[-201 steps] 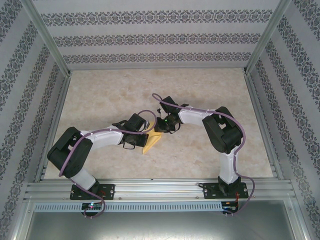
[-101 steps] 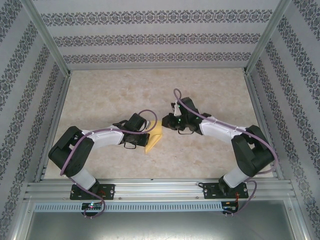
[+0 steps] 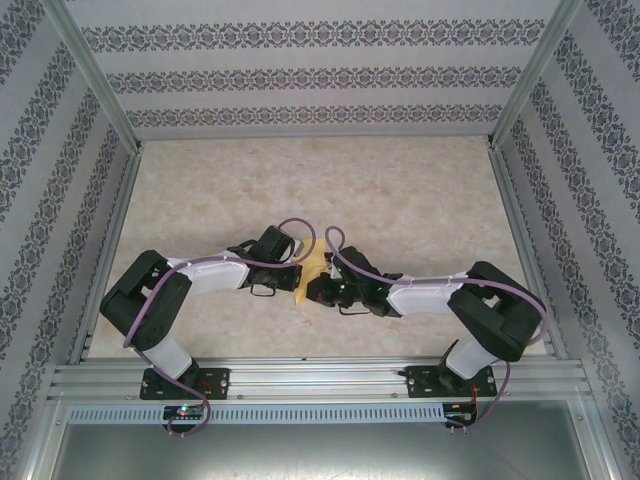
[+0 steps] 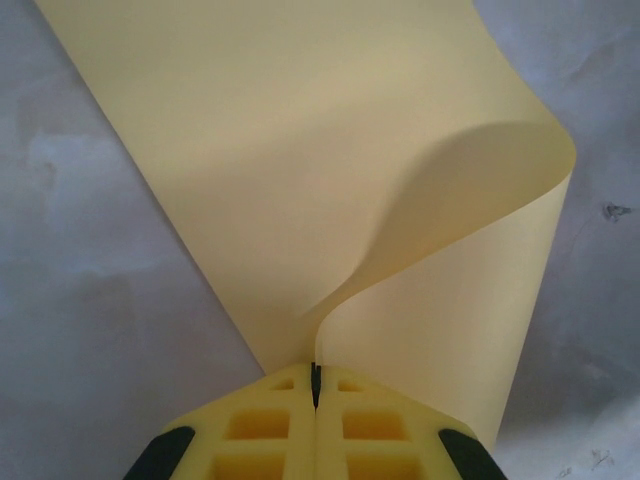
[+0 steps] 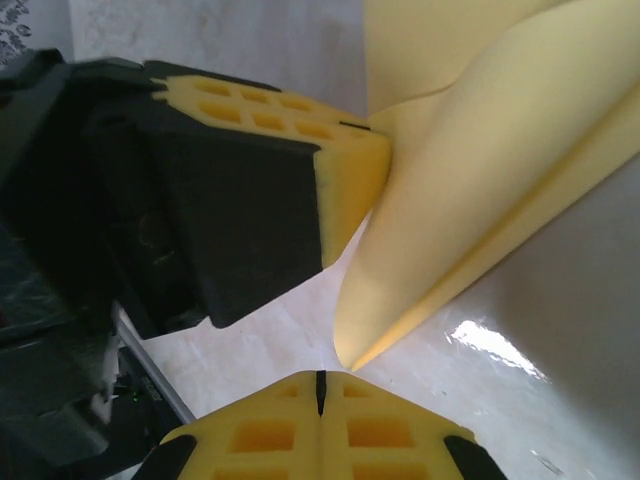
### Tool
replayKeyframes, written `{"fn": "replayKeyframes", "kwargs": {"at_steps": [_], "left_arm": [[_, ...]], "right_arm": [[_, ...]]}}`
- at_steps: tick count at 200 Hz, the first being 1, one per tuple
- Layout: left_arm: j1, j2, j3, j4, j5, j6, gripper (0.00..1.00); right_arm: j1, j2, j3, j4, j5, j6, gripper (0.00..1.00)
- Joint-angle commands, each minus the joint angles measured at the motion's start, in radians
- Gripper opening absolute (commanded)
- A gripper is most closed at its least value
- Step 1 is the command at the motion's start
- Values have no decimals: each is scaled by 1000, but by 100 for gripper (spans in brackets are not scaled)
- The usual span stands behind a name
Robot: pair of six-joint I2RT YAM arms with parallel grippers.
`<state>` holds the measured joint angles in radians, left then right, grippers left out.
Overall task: Fold a paper plane with a square sheet of paper (pick it up from the middle)
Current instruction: Third fold the triangle at the center of the table.
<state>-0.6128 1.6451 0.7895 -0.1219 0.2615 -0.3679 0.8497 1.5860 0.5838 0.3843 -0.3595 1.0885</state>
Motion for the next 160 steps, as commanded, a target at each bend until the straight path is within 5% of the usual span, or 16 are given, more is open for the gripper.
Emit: {"fn": "replayKeyframes", "kwargs": {"at_steps": [1,31,69,125,160], "left_arm": [[15,23,-33,-12,-10,-12,0],[15,19,-33,-16,-7,-9,0],[15,8,-36,-18,-8,-8,0],[15,4,-28,-27,-7,-2,0],[15,5,-21,-37,-6,4,0]], "right_arm": [[3,38,3,78,47,51,1],[-85,-47,16,-15,70,-38,0],[-227,-36,255,-498,96,-326,2],[-291,240,519,-578,-105,-435,3],[-291,349,609,-615,-115,-456,3]]}}
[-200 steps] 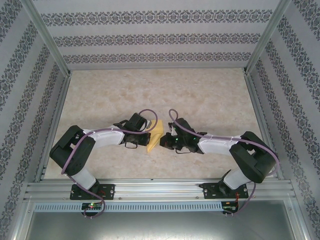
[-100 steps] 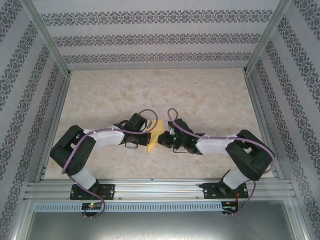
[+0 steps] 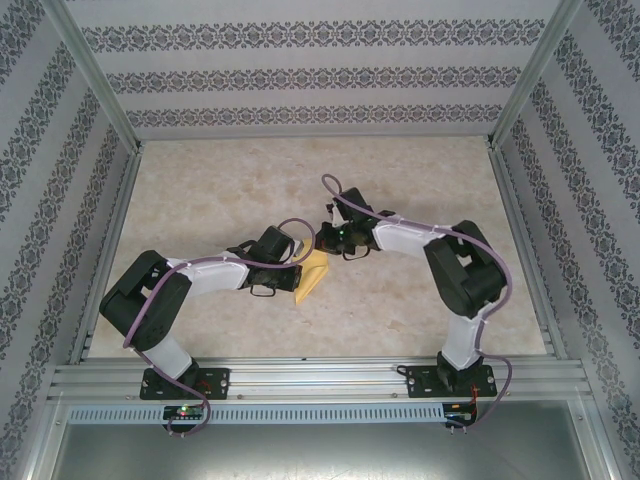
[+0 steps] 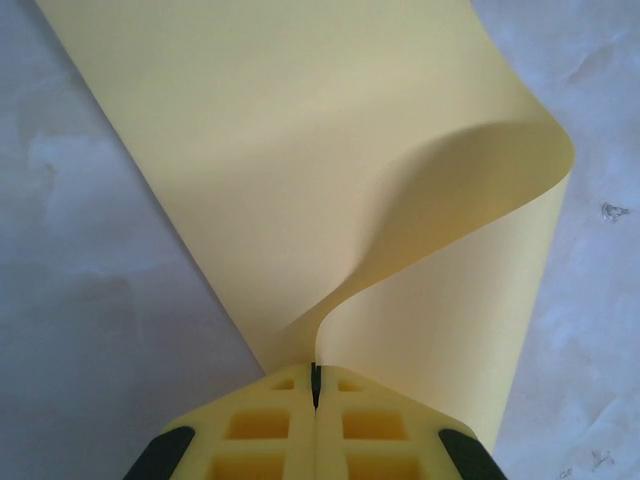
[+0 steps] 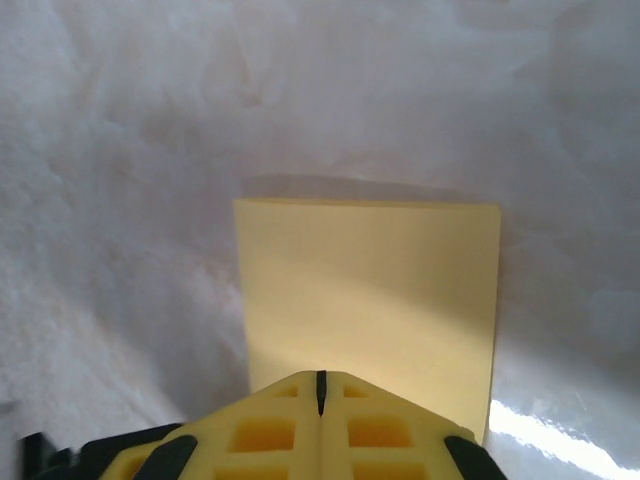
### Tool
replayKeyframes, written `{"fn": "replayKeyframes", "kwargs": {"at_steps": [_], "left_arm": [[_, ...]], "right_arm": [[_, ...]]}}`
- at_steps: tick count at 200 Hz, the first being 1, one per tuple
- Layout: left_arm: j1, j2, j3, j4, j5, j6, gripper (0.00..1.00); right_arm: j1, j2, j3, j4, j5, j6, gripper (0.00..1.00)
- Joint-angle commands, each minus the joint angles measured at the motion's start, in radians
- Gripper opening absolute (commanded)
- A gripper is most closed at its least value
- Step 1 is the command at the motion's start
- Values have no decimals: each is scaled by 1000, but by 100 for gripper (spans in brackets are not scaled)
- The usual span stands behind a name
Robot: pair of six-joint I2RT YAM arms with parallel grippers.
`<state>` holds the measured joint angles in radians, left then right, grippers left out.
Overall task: Fold a paper plane with a square sheet of paper (pick it up from the middle)
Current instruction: Third fold the triangle at the center of the table.
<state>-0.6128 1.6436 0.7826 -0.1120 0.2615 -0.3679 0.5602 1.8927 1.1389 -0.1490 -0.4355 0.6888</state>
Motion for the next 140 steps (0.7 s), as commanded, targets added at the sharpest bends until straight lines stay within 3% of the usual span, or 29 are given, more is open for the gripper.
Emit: {"fn": "replayKeyframes", "kwargs": {"at_steps": [1,72,140], "left_arm": [[15,8,-14,-47,-7,3,0],[15,-15,13,-64,1,15,0],[15,-8,35,-87,-15,18,1]], "right_arm": [[-2,44,55,-85,-37,-58,3],[3,118,70,-222,66,-118,3],[4,129,68,-221,64,-121,3]]}}
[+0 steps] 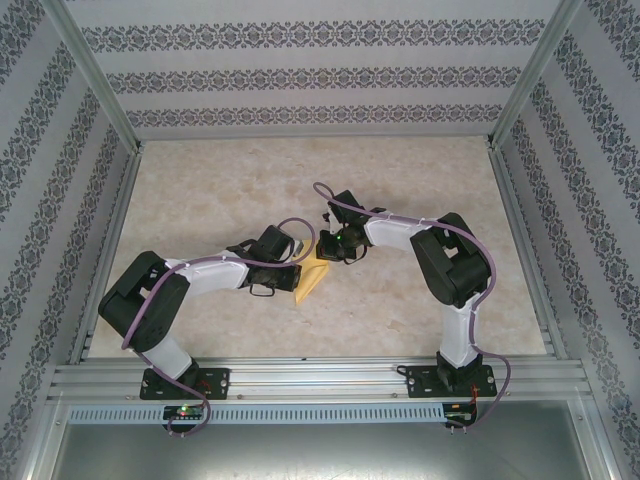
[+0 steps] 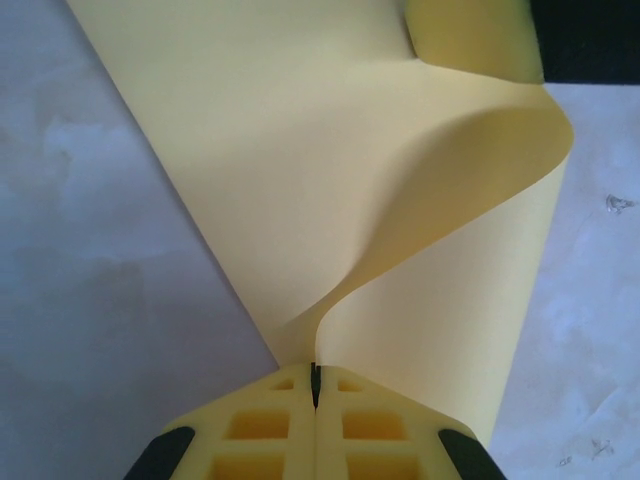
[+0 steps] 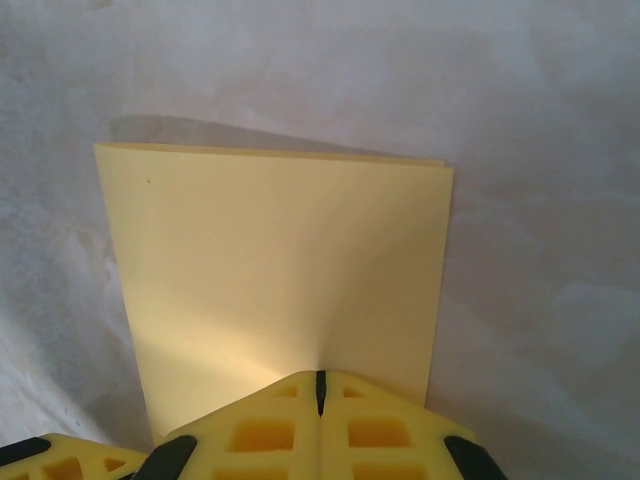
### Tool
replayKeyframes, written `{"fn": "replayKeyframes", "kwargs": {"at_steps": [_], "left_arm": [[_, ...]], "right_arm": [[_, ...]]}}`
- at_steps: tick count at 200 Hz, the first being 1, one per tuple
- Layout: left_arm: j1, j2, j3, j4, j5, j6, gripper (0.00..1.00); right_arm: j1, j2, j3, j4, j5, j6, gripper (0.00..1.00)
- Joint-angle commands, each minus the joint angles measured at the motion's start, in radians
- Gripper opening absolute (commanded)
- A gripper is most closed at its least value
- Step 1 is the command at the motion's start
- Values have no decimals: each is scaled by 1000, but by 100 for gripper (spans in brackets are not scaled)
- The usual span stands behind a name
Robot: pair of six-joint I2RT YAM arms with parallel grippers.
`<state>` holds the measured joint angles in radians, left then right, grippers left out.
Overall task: Fold a paper plane with a square sheet of paper (pick it up from the middle)
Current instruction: Third fold the triangle at the center of the table.
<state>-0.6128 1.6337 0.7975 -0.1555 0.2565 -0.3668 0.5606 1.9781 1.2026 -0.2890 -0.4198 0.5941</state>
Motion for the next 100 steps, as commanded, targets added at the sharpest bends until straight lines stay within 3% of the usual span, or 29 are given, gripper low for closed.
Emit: {"fn": "replayKeyframes", "kwargs": {"at_steps": [1,100], "left_arm": [[15,1,19,-43,-10,16,1],[15,-22,22,-27,-6,32,1]], "right_arm": [[4,44,5,-82,49,-27,3],[5,49,9,-90,49,-24,3]]}}
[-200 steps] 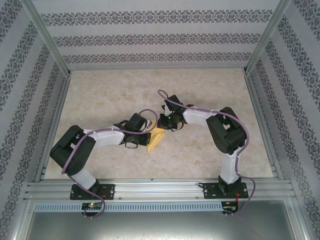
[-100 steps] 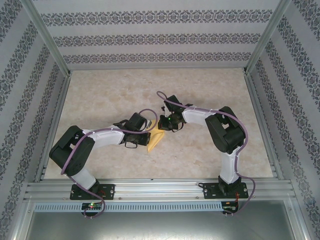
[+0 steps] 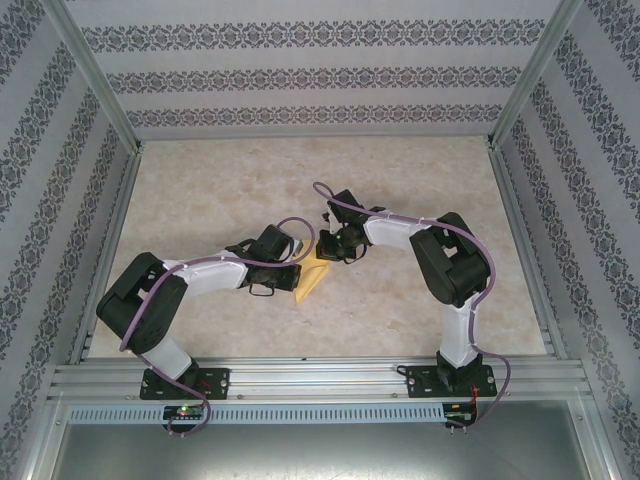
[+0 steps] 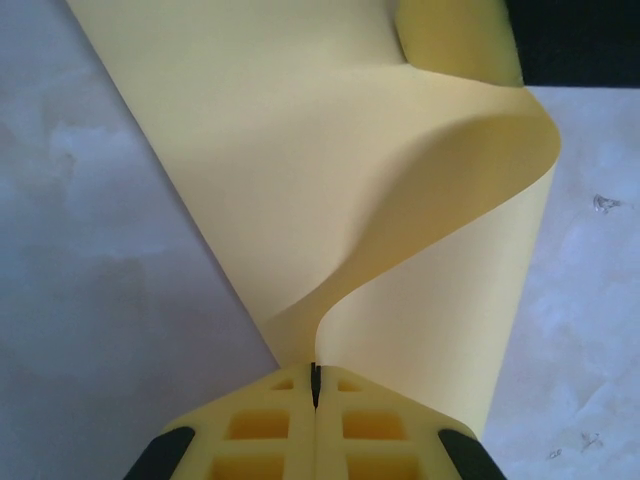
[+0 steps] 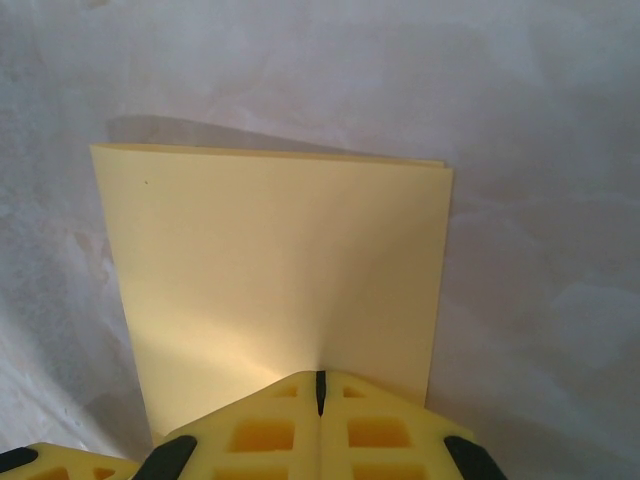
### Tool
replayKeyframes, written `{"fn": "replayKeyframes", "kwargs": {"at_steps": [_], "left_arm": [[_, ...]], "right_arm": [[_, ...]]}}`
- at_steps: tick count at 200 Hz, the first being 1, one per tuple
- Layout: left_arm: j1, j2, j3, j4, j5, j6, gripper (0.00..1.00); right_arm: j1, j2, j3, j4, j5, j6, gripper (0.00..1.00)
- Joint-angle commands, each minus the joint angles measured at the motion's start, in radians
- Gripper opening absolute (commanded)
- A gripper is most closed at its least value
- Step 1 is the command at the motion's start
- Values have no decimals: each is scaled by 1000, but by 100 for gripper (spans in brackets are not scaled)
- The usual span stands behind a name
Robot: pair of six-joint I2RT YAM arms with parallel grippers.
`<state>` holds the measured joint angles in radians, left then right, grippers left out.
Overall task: Fold a paper plane with a square sheet of paper (pick it up from the middle)
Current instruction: Third fold the triangle at the center of the table.
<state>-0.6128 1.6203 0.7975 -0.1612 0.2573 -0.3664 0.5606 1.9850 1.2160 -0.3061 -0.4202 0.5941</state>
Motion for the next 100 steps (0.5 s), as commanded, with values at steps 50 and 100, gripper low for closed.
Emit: {"fn": "replayKeyframes", "kwargs": {"at_steps": [50,100], "left_arm": [[15,15,17,-6,-6,36,1],[15,26,20,1,-5,47,1]], "right_arm": [[9,47,-4,-72,47,-23,3],[10,49,-4,-75,46,-22,3]]}}
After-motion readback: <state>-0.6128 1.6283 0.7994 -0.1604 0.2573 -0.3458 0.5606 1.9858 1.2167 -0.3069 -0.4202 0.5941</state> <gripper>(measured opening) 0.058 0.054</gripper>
